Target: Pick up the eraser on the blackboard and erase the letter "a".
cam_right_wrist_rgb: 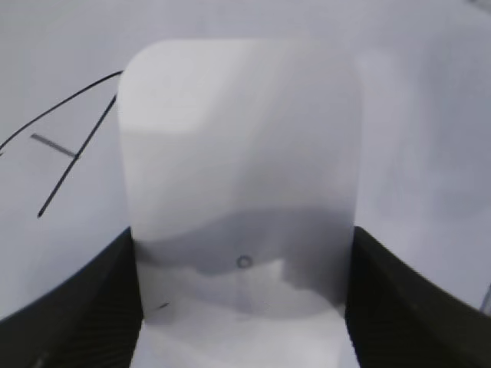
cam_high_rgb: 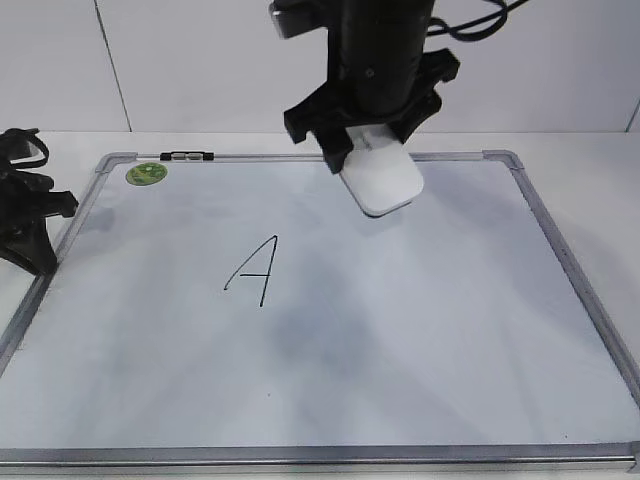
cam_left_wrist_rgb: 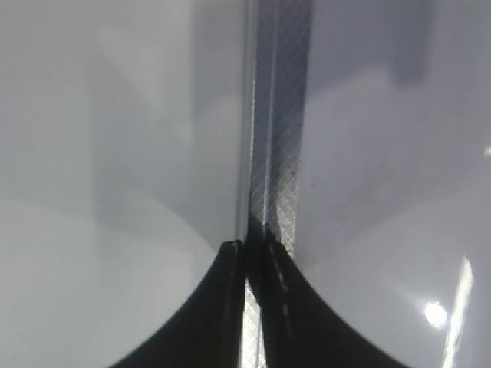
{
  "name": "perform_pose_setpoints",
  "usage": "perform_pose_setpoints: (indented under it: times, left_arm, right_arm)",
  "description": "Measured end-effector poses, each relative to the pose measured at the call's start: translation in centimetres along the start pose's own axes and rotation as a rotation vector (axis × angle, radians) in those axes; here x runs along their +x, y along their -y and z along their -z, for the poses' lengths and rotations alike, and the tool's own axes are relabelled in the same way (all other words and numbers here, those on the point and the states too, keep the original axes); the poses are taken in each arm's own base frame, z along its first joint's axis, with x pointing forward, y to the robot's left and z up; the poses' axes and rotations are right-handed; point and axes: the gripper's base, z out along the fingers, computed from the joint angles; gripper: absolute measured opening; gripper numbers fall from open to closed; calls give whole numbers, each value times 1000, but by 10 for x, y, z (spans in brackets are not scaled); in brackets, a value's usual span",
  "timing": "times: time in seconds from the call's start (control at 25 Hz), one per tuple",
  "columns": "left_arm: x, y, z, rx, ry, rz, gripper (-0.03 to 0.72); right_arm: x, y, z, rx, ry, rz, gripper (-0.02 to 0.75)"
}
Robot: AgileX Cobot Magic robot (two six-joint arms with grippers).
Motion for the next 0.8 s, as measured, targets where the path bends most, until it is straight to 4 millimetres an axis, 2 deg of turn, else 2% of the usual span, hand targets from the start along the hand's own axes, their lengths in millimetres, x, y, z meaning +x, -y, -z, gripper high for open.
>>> perform_pose_setpoints:
  times: [0.16,0.28,0.44,0.8]
  left_arm:
    - [0,0,0,0,0,0,13]
    - [0,0,0,0,0,0,13]
    - [0,0,0,2,0,1,13]
    - [0,0,0,2,0,1,13]
  right_arm:
    - [-4,20,21,143,89,-91,554]
    - [-4,35,32,188,123,-143,554]
    - [-3,60,37,189,122,-220,554]
    - [10,138,42,136,84,-403,554]
